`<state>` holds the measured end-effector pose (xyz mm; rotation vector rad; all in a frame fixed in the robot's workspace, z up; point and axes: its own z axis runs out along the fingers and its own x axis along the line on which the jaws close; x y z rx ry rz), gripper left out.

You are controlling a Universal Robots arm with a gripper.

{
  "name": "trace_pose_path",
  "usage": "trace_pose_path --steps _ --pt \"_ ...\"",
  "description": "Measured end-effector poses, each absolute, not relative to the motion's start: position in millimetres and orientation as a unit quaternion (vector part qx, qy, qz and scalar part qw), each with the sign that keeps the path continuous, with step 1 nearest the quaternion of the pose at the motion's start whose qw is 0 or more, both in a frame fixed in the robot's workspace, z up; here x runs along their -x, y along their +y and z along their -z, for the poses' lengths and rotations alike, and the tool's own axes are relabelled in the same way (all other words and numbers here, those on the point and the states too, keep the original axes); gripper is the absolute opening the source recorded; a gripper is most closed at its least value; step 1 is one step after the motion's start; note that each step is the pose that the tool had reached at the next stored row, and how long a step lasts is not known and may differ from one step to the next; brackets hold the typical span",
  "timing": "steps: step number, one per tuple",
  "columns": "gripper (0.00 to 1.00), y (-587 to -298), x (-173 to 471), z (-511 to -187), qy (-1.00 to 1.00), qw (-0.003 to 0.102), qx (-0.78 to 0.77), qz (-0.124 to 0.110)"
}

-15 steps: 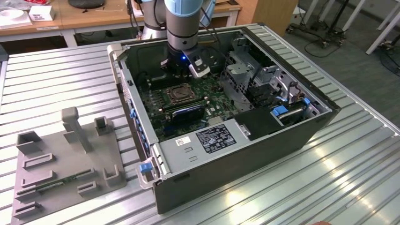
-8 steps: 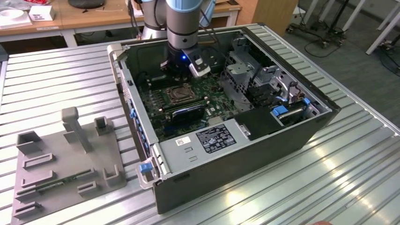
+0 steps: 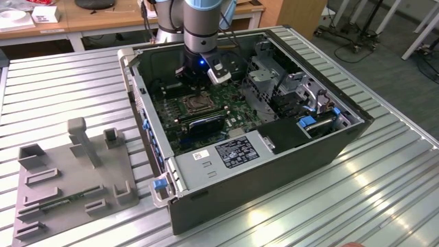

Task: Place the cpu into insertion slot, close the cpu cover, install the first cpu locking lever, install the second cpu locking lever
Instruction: 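Install the first cpu locking lever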

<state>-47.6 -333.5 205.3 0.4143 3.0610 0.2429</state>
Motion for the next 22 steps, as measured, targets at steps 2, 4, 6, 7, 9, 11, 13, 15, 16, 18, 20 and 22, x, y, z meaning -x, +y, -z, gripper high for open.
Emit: trace_pose_path --steps 2,4,6,7,9,11,13,15,16,18,20,22 --pt "0.11 -333.6 47.6 -205.4 0.988 0.021 -0.134 -0.078" --pt "0.11 -333.5 47.6 -205.4 0.988 0.021 -0.134 -0.078" --pt "0.11 -333.5 47.6 -205.9 0.988 0.021 -0.134 -0.078" --pt "0.11 -333.5 47.6 -206.9 0.988 0.021 -0.134 -0.077" --pt "0.11 -333.5 47.6 -210.5 0.988 0.021 -0.134 -0.076" --pt "0.11 -333.5 47.6 -214.5 0.988 0.021 -0.134 -0.076" --pt "0.11 -333.5 47.6 -217.2 0.988 0.021 -0.134 -0.074" --pt "0.11 -333.5 47.6 -218.6 0.988 0.021 -0.134 -0.068" --pt "0.11 -333.6 47.6 -219.1 0.989 0.021 -0.133 -0.064" --pt "0.11 -333.7 47.6 -219.5 0.989 0.021 -0.133 -0.055" --pt "0.11 -333.9 47.6 -219.7 0.99 0.021 -0.132 -0.044" --pt "0.11 -334.1 47.6 -219.6 0.99 0.021 -0.131 -0.04"
